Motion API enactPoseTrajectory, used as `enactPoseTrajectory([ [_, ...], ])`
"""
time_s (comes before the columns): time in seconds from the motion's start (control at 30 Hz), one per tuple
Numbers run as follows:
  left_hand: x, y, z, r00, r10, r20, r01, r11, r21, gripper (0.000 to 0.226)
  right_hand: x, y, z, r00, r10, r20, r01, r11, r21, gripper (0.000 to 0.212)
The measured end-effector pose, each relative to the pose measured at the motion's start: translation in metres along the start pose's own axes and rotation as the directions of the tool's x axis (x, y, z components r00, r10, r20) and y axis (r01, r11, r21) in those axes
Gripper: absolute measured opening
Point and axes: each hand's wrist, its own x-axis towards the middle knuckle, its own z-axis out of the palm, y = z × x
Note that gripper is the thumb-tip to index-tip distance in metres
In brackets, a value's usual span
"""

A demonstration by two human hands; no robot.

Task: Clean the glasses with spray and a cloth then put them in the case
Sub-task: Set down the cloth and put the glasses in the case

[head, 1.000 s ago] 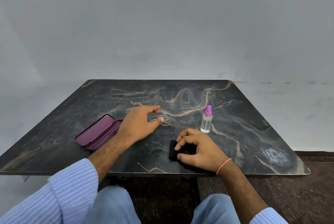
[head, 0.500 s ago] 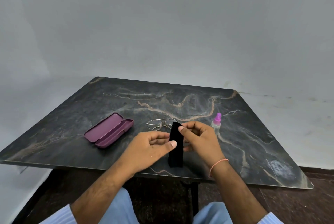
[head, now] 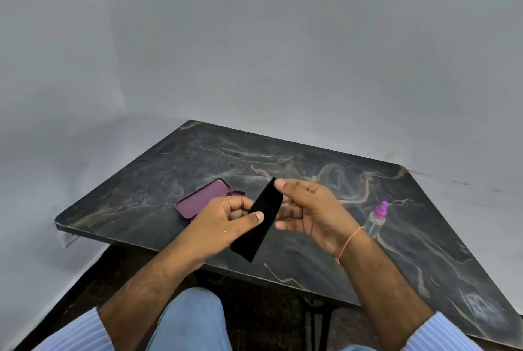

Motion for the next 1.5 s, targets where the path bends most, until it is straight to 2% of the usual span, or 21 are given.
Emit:
enactPoseTrajectory([
  [0.07, -0.002, 0.004, -0.014, 1.0, -0.016, -0.005, 0.016, 1.0, 0.005, 0.01, 0.014, -0.004, 0.009, 0.998, 0.048, 0.041, -0.043, 0.993, -0.11, 0.037],
  [0.13, -0.002, 0.006, -0.028, 0.999, -0.031, -0.018, 0.031, 0.999, 0.008, 0.011, 0.031, -0.008, 0.018, 0.995, 0.089, 0.049, -0.079, 0.981, -0.178, 0.026],
  [0.33, 0.007, 0.005, -0.067, 0.991, -0.119, -0.065, 0.117, 0.993, -0.033, 0.01, 0.078, -0.016, 0.039, 0.981, 0.179, 0.077, -0.162, 0.969, -0.186, 0.011],
  [0.47, 0.016, -0.011, -0.086, 0.964, -0.209, -0.165, 0.206, 0.978, -0.037, 0.013, 0.104, -0.015, 0.043, 0.977, 0.209, 0.042, -0.195, 0.957, -0.214, 0.008],
  [0.6, 0.019, -0.029, -0.098, 0.925, -0.298, -0.236, 0.3, 0.954, -0.029, 0.026, 0.124, -0.009, 0.041, 0.974, 0.225, 0.003, -0.214, 0.932, -0.294, 0.008],
  [0.73, 0.02, -0.039, -0.107, 0.9, -0.352, -0.255, 0.383, 0.92, 0.082, 0.032, 0.142, -0.001, 0.04, 0.971, 0.235, -0.039, -0.228, 0.872, -0.433, 0.01],
  [0.8, 0.022, -0.04, -0.109, 0.885, -0.384, -0.264, 0.429, 0.892, 0.14, 0.034, 0.149, 0.002, 0.039, 0.97, 0.235, -0.069, -0.236, 0.822, -0.519, 0.011],
  [0.93, 0.028, -0.039, -0.109, 0.857, -0.441, -0.266, 0.505, 0.824, 0.258, 0.035, 0.16, 0.01, 0.036, 0.975, 0.178, -0.132, -0.215, 0.621, -0.754, 0.014],
  [1.07, 0.033, -0.039, -0.108, 0.855, -0.459, -0.24, 0.517, 0.781, 0.349, 0.032, 0.166, 0.015, 0.037, 0.986, 0.136, -0.097, -0.149, 0.456, -0.877, 0.015],
  [1.3, 0.039, -0.038, -0.112, 0.867, -0.433, -0.248, 0.498, 0.728, 0.471, 0.026, 0.169, 0.017, 0.037, 0.994, 0.101, 0.049, 0.021, 0.262, -0.965, 0.02],
  [1.5, 0.042, -0.038, -0.119, 0.883, -0.404, -0.24, 0.47, 0.759, 0.451, 0.032, 0.165, 0.028, 0.027, 0.987, 0.061, 0.149, 0.134, 0.198, -0.971, 0.025],
])
